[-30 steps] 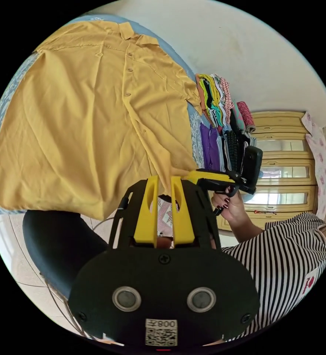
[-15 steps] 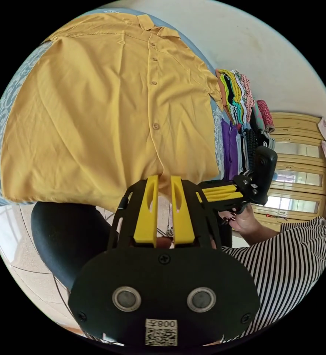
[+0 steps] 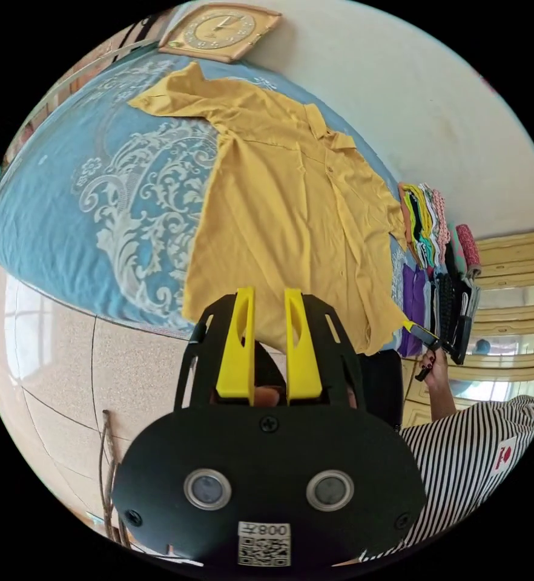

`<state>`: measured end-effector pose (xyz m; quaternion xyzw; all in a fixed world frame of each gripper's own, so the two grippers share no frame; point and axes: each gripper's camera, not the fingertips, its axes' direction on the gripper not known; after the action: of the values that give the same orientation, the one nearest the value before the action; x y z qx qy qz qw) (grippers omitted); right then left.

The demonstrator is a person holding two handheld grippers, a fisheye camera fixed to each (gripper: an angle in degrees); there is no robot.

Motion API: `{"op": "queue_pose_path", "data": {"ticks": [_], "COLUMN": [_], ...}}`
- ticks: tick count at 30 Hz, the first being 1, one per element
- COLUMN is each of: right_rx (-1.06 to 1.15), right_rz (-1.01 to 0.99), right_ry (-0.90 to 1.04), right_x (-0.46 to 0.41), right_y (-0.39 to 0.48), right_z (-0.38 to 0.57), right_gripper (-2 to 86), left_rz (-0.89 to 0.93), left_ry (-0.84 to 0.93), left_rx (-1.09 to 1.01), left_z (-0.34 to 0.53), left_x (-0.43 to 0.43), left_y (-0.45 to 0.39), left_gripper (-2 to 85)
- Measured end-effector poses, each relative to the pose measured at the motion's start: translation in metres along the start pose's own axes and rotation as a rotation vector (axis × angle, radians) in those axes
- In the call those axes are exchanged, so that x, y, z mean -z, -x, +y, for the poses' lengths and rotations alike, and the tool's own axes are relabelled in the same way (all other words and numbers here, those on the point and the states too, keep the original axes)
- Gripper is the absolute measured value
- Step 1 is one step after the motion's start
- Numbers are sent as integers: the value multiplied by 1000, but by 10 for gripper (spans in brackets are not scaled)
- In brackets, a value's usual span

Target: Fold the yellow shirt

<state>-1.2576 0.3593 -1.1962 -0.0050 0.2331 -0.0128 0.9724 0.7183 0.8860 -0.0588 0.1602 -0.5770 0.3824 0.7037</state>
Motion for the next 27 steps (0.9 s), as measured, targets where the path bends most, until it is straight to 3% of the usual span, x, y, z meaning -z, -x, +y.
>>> {"op": "queue_pose_path", "data": {"ticks": [5,10,16,20,27], "right_rx": [62,313,342,325,200], "right_rz": [-162,-410,-396,-375,-310], "right_ry": [45,153,301,368,283], "right_x": [-22,-67,-127,-150,-102], "right_y": [8,85,100,87,27], "right_z": [4,2,5,11,36], "right_gripper": [6,9,21,29,44], "left_rz": [99,265,319,194,116], "left_ry": [-19,48,164,237,100], "left_rx": [25,-81,-184,-221,-150], "left_z": [8,5,2,-2,-10], "left_x": [6,-18,-55,-80,-16], "left_y": [29,6,-11,-3,47], "left_gripper": [78,76,75,64,73]}}
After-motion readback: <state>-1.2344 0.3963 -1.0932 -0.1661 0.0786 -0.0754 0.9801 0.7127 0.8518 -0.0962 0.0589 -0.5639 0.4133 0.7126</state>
